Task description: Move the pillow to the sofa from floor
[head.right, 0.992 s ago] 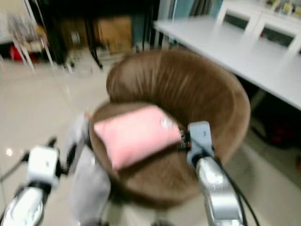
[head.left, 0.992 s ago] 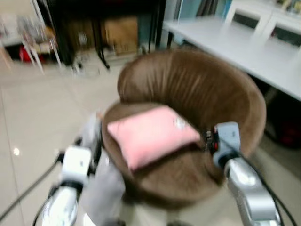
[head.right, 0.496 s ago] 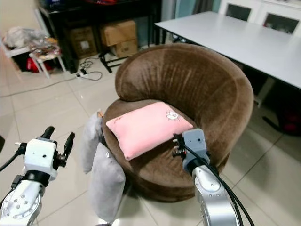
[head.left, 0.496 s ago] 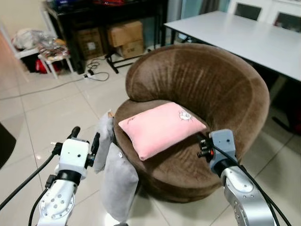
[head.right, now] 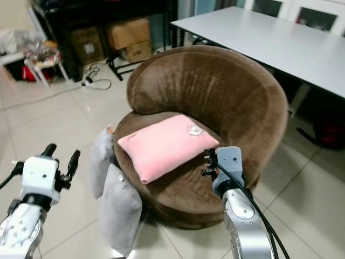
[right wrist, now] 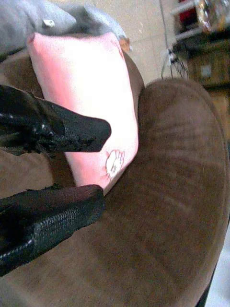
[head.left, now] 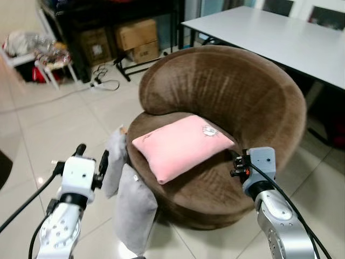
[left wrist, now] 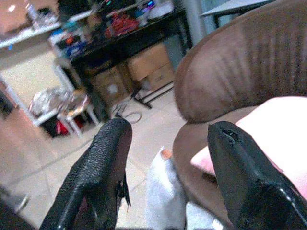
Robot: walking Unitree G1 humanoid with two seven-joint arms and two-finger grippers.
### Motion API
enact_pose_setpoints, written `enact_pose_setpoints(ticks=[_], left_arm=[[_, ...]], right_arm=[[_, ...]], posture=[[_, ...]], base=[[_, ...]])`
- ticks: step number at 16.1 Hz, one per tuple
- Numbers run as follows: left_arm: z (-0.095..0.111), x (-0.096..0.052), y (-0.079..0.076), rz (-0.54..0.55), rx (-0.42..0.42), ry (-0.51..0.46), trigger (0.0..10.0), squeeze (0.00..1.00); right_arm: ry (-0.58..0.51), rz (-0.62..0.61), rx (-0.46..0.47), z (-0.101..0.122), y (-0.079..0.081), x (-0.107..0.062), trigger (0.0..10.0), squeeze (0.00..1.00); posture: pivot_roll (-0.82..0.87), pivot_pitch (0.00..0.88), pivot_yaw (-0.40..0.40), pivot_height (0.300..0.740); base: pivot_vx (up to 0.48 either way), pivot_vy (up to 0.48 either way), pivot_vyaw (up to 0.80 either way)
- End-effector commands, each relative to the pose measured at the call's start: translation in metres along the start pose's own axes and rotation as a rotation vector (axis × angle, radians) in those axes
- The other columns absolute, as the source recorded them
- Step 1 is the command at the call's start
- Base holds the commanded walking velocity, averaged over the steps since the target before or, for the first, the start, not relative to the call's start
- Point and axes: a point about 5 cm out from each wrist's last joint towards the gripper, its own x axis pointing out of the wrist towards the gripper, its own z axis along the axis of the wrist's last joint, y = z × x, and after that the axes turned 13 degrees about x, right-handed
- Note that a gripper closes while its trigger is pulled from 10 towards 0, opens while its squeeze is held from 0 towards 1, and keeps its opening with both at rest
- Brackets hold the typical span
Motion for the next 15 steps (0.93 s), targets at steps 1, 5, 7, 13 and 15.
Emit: enact_pose_setpoints(ticks=[1,5,7,13,15], left_arm=[[-0.002,-0.003,0.008,0.039,0.001,0.018,10.0,0.00],[-0.007,0.003,0.003,0.035,-0.009,0.029,10.0,0.00],[-0.005,0.003,0.004,0.034,-0.015,0.026,10.0,0.00],[-0.007,0.006,-0.003,0.047,-0.026,0.036,10.0,0.00],[-0.006,0.005,-0.003,0.053,-0.030,0.033,10.0,0.00]], right_arm=[[0.002,0.051,0.005,0.001,0.009,0.004,10.0,0.00],[0.005,0.037,-0.014,0.007,-0.002,0.004,10.0,0.00],[0.017,0.044,-0.013,0.007,-0.003,0.006,10.0,0.00],[0.030,0.074,-0.026,0.011,-0.003,0.009,10.0,0.00],[0.044,0.086,-0.022,0.009,-0.002,0.009,10.0,0.00]], posture=[[0.04,0.000,0.004,0.740],[0.02,0.000,0.004,0.740],[0.02,0.000,-0.009,0.740],[0.01,0.000,-0.033,0.740],[0.02,0.000,-0.045,0.740]], base=[[0.000,0.390,0.00],[0.000,0.391,0.00],[0.000,0.394,0.00],[0.000,0.398,-0.53],[0.000,0.405,-0.80]])
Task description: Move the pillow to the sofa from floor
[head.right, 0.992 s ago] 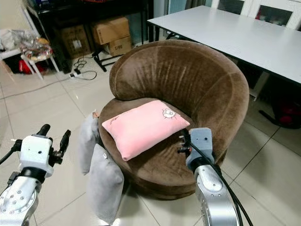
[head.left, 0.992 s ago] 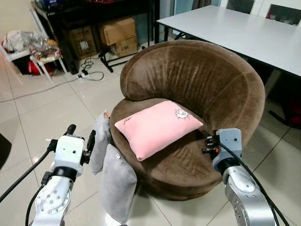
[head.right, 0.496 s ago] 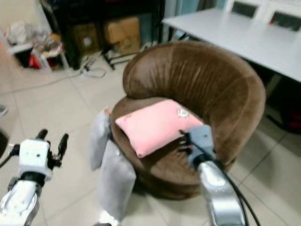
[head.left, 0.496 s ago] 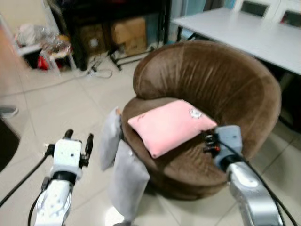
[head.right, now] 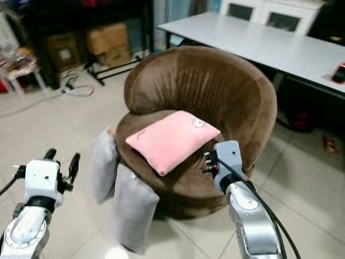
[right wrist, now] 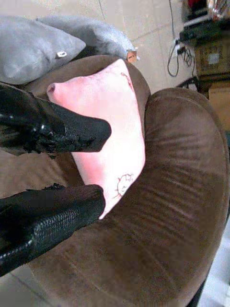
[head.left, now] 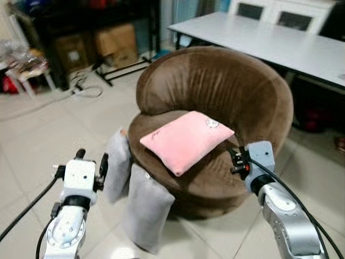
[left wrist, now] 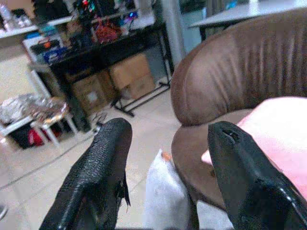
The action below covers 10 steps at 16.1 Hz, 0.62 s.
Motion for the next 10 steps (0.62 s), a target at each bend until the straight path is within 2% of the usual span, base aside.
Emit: enact_pose_setpoints(ticks=[1,2,5,7,10], left_arm=[[-0.004,-0.003,0.003,0.015,0.011,0.018,10.0,0.00],[-0.004,-0.004,0.004,0.018,0.011,0.022,10.0,0.00],[0.000,-0.005,0.002,0.010,-0.009,0.008,10.0,0.00],[0.002,-0.005,0.001,-0.008,-0.012,-0.005,10.0,0.00],[0.006,-0.005,0.003,-0.009,-0.024,-0.020,10.0,0.00]], right_arm=[[0.004,0.024,0.020,0.001,0.006,0.002,10.0,0.00],[0.011,0.020,0.029,0.000,0.007,0.003,10.0,0.00],[0.013,0.030,0.091,-0.001,0.009,0.003,10.0,0.00],[0.023,0.055,0.075,-0.002,0.012,0.004,10.0,0.00],[0.027,0.095,0.067,-0.001,0.018,0.004,10.0,0.00]], posture=[[0.02,0.000,-0.047,0.740],[0.02,0.000,-0.050,0.740],[0.03,0.000,-0.051,0.740],[0.03,0.000,-0.052,0.740],[0.04,0.000,-0.053,0.740]], base=[[0.000,0.409,-0.80],[0.000,0.409,0.00],[0.000,0.000,0.00],[0.000,0.000,0.00],[0.190,0.000,0.71]])
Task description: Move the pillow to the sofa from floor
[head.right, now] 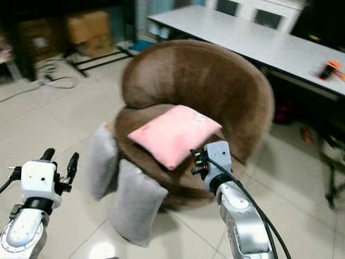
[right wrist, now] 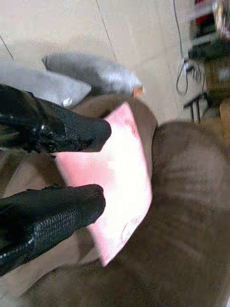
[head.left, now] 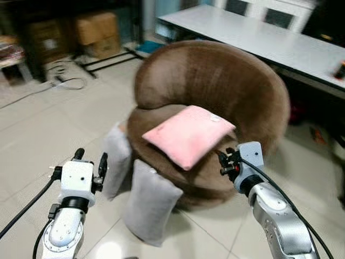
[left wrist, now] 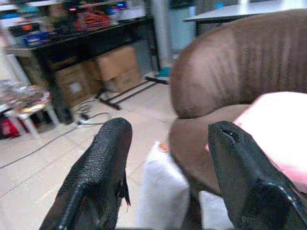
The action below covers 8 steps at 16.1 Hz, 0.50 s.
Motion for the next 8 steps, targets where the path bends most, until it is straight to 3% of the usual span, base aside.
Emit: enact_pose_setpoints(ticks=[1,2,8], left_arm=[[0.0051,0.0008,0.0007,-0.003,-0.008,-0.017,10.0,0.00],[0.0050,0.0004,0.0018,0.002,-0.009,-0.013,10.0,0.00],[0.0026,-0.0010,0.0100,0.022,0.001,-0.001,10.0,0.00]], right_arm=[[0.003,0.008,-0.003,0.0027,0.0010,0.0001,10.0,0.00],[0.005,0.011,-0.003,0.0025,0.0017,0.0006,10.0,0.00],[0.002,-0.028,0.005,0.0019,-0.0015,0.0033,10.0,0.00]], posture=[[0.04,0.000,-0.055,0.740],[0.04,0.000,-0.056,0.740],[0.05,0.000,-0.062,0.740]], base=[[0.300,0.000,0.79],[0.296,0.000,0.79],[0.296,0.000,0.00]])
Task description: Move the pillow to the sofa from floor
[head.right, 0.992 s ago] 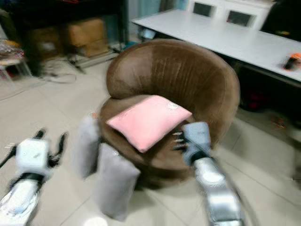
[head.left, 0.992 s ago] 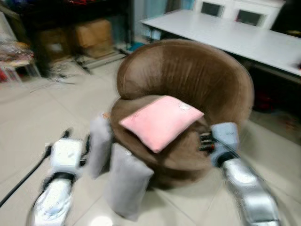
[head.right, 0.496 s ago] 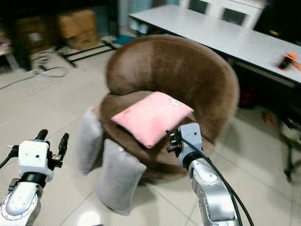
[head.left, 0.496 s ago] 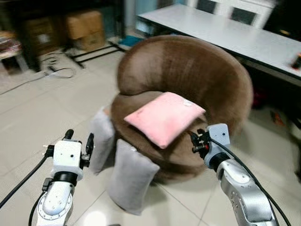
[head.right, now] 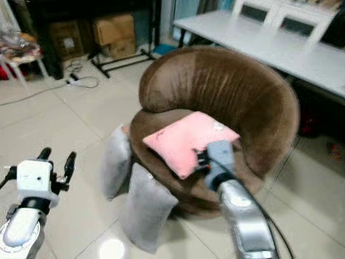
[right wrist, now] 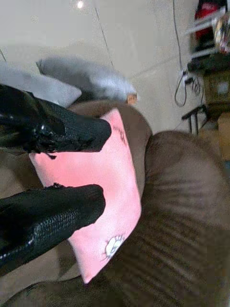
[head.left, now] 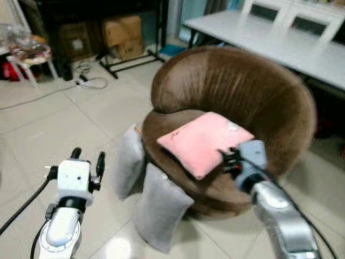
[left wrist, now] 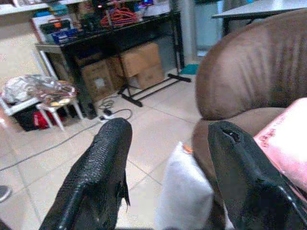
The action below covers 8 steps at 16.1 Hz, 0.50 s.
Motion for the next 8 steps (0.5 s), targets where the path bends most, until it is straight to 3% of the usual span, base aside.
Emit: enact_pose_setpoints(ticks=[1,5,8], left_arm=[[-0.0002,0.0002,0.0063,0.012,0.009,0.005,10.0,0.00],[-0.0014,0.0008,0.0068,0.013,0.014,0.006,10.0,0.00],[-0.0020,0.0008,0.0055,0.012,0.032,0.005,10.0,0.00]], right_arm=[[0.000,0.020,0.004,0.0014,0.0070,0.0032,10.0,0.00],[0.006,0.055,-0.046,0.0021,0.0096,0.0041,10.0,0.00],[0.008,0.037,-0.017,-0.0003,0.0052,0.0032,10.0,0.00]], posture=[[0.05,0.000,-0.063,0.740],[0.05,0.000,-0.063,0.740],[0.05,0.000,-0.060,0.740]], base=[[0.300,0.000,0.00],[0.299,0.000,0.00],[0.182,0.000,0.00]])
